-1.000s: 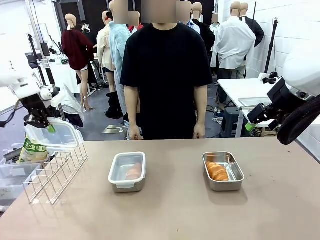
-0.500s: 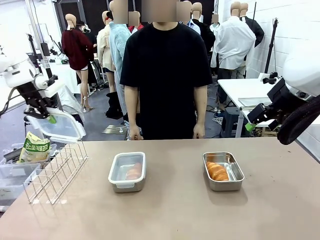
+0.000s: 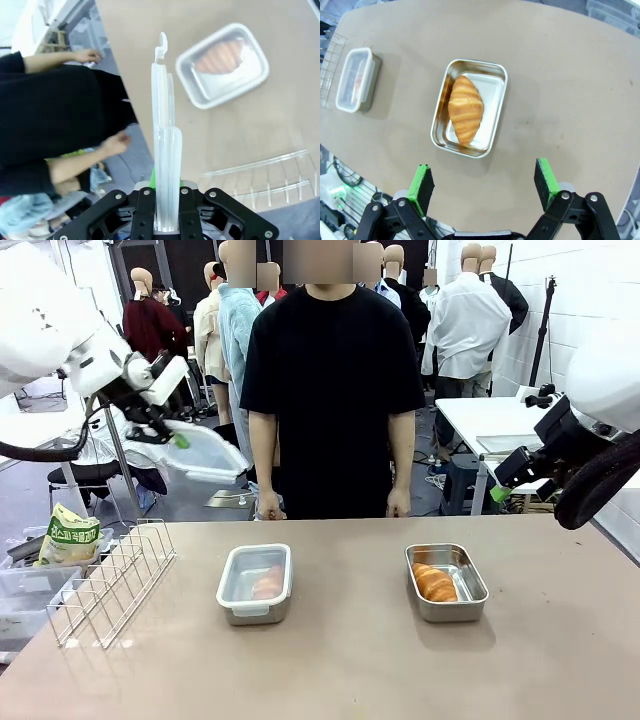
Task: Place the bread in airtight containers.
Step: Pick up one Airtight Container lid and hand it to the human.
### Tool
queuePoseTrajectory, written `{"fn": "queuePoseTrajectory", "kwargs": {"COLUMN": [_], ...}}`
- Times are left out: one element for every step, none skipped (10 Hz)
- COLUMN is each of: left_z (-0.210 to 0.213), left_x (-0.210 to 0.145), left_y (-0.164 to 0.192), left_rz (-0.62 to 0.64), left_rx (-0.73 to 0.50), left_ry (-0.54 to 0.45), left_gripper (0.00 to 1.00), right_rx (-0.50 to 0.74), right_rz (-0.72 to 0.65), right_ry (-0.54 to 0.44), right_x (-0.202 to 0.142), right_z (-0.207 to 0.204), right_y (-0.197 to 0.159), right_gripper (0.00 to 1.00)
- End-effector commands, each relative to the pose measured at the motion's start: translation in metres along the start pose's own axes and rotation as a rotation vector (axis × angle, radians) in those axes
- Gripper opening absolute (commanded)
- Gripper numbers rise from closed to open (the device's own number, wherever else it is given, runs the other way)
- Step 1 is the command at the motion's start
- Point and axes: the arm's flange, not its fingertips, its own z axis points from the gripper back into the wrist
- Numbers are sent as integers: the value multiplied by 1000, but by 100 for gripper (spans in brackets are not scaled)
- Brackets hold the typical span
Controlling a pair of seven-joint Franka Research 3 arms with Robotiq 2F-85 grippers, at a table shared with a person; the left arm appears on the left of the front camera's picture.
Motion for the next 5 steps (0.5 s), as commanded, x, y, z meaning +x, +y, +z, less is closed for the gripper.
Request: {"fn": "queuePoseTrajectory", "kwargs": {"left_z": [6,8,5,-3,-17], "left_x": [32,56,79,98,118], "left_y": [13,24,34,47,64], "left_rz": [-99,-131,-161,-202,-247], "left_rx": [46,59,73,102,130], "left_ry": [25,63,80,79,59], "left_gripper": [0,0,0,0,0], "right_rx": [0,0,0,0,0], "right_rz": [0,0,0,0,0], "right_ry": [2,2,2,2,2], "right_x": [1,1,1,1,1], "right_z": [-1,-1,-1,-1,-1], "right_y": [0,0,0,0,0], "right_gripper": [100,100,100,100,100]}}
